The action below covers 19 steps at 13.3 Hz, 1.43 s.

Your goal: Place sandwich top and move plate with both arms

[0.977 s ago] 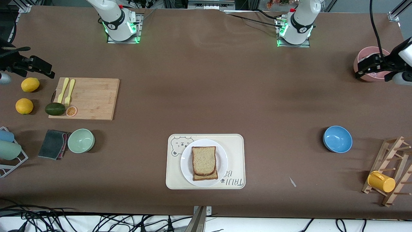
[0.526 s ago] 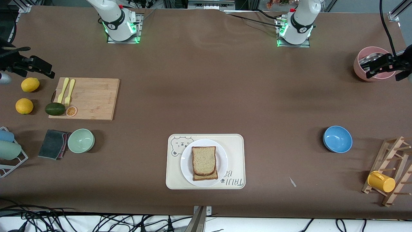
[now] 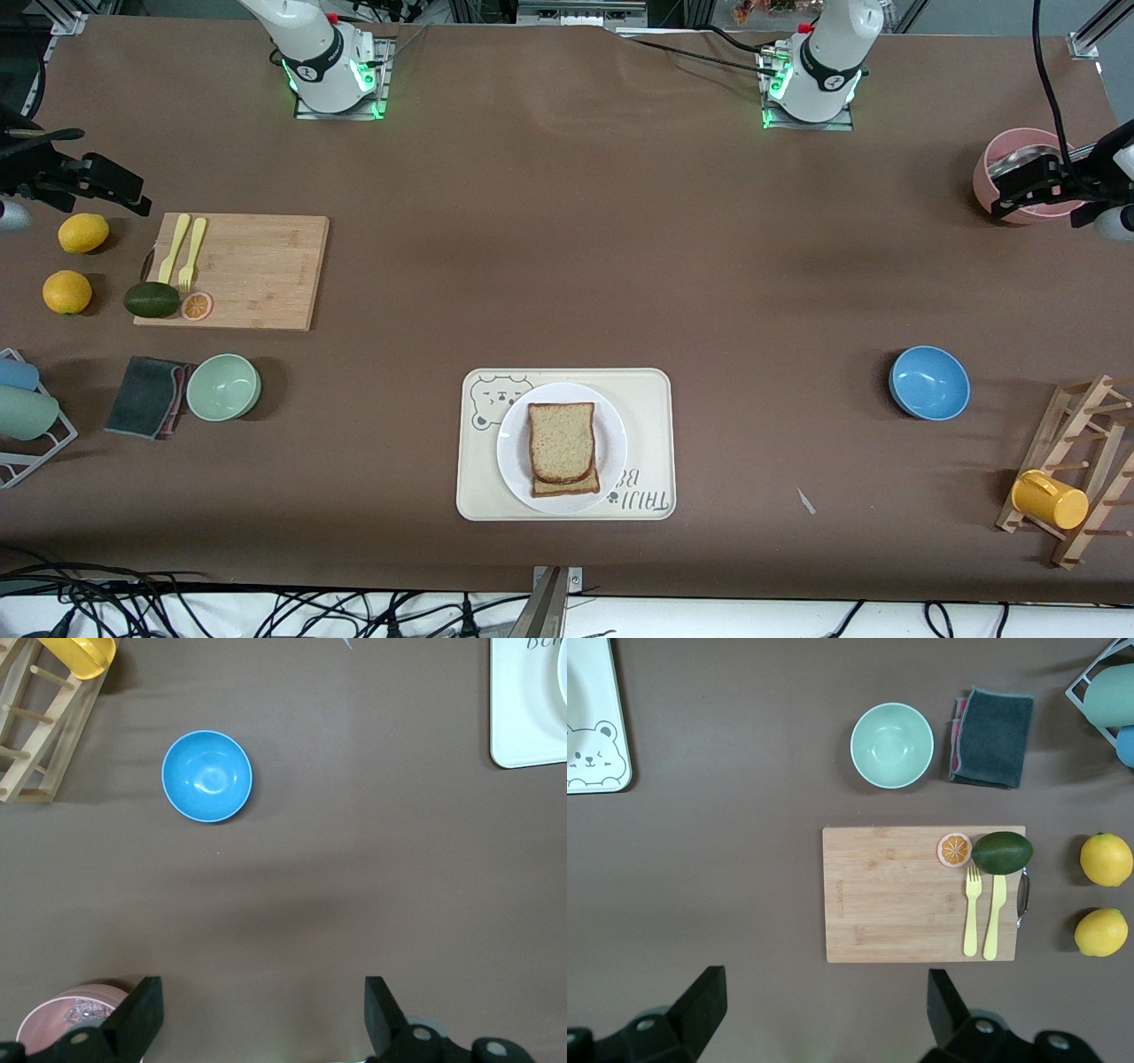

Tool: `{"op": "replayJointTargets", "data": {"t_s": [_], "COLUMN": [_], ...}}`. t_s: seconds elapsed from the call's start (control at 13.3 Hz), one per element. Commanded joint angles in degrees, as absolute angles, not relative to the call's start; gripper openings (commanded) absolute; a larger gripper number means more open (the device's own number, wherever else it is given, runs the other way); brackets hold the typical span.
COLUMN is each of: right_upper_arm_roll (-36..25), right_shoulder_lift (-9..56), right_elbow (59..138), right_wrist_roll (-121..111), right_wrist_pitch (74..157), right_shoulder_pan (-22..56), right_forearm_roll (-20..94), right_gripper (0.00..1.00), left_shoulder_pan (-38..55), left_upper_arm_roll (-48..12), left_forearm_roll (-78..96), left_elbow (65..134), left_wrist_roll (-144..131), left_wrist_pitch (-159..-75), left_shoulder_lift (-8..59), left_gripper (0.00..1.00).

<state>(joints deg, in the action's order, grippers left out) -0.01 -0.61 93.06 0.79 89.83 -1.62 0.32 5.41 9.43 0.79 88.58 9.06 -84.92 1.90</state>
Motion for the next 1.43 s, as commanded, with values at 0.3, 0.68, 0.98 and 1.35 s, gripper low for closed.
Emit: {"op": "replayJointTargets", "data": {"t_s": [0.3,0.68,0.98,1.35], "right_upper_arm_roll": [0.09,0.0,0.09,0.7], "right_shoulder_lift": [-0.44,-0.35,-0.09,-0.26], "right_elbow": [92.02,91.93,91.93,91.93], "right_wrist_roll": [0.18,0.35,0.26,0.88], "right_wrist_pitch": [90.18,90.18,90.09,90.09], "right_shoulder_pan": [-1.85,-1.93,-1.93,-1.85], "right_forearm_roll": [1.23,1.41,1.41,1.41], "right_gripper": [1.0,1.0,1.0,1.0], "left_shoulder_pan": [5.02,5.62,5.89,6.15], "left_upper_arm_roll": [8.79,8.7,7.56,7.56], "left_forearm_roll": [0.52,-0.26,-0.17,0.62], "left_elbow": [87.72,87.36,87.36,87.28], "left_wrist_roll": [8.0,7.91,7.82,7.82], "left_wrist_pitch": [-84.11,-84.02,-84.02,-84.11], "left_shoulder_lift": [2.02,2.11,2.11,2.89], "left_gripper": [1.0,1.0,1.0,1.0]}}
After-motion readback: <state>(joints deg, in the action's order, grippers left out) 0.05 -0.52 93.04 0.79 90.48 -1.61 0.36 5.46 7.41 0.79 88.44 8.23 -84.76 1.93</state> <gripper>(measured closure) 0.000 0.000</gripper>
